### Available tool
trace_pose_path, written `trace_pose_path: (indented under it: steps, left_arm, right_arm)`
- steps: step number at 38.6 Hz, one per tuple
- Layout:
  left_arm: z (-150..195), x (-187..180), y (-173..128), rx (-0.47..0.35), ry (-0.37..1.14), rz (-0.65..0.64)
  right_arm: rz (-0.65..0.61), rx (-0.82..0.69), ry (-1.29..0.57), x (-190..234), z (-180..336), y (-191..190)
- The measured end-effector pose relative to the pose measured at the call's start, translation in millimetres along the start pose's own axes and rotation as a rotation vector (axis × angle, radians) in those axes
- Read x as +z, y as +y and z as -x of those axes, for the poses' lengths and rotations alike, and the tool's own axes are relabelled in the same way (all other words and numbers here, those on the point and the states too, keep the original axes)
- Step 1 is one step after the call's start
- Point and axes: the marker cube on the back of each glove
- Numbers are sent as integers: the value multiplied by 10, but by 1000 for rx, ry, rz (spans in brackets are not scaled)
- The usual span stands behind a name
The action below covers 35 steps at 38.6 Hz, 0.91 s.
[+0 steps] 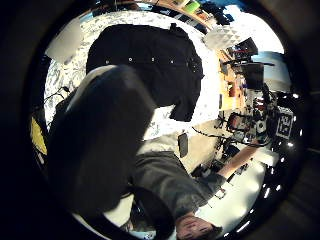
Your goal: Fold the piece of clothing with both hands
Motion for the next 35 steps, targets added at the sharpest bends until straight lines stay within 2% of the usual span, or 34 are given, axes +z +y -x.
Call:
trace_pose_path:
  steps: [3,8,17,21,23,25,27,30,33,35]
  left_arm:
    - [-59,178,43,33,-16,26]
    - [-78,523,29,71,-139,98]
    - [-120,1441,-139,168,-214,307]
    - [-92,1708,-85,90,-277,479]
    - [-79,1813,-110,92,-305,465]
    - [-60,1818,-7,38,-357,468]
    - [-46,1762,200,-38,-413,534]
    - [-50,1754,354,-64,-455,641]
    - [-48,1776,342,-83,-484,658]
    - [-48,1785,297,-132,-517,649]
  right_arm:
    - [15,11,4,62,-44,-10]
    - [28,26,6,131,-91,-20]
    - [62,20,-2,318,-109,-53]
    - [77,23,4,392,-135,-85]
    - [84,26,3,418,-144,-88]
    - [87,26,2,450,-156,-103]
    - [90,27,3,490,-169,-122]
    - [103,28,4,548,-173,-124]
    - [113,28,8,595,-168,-125]
    - [120,30,19,635,-173,-146]
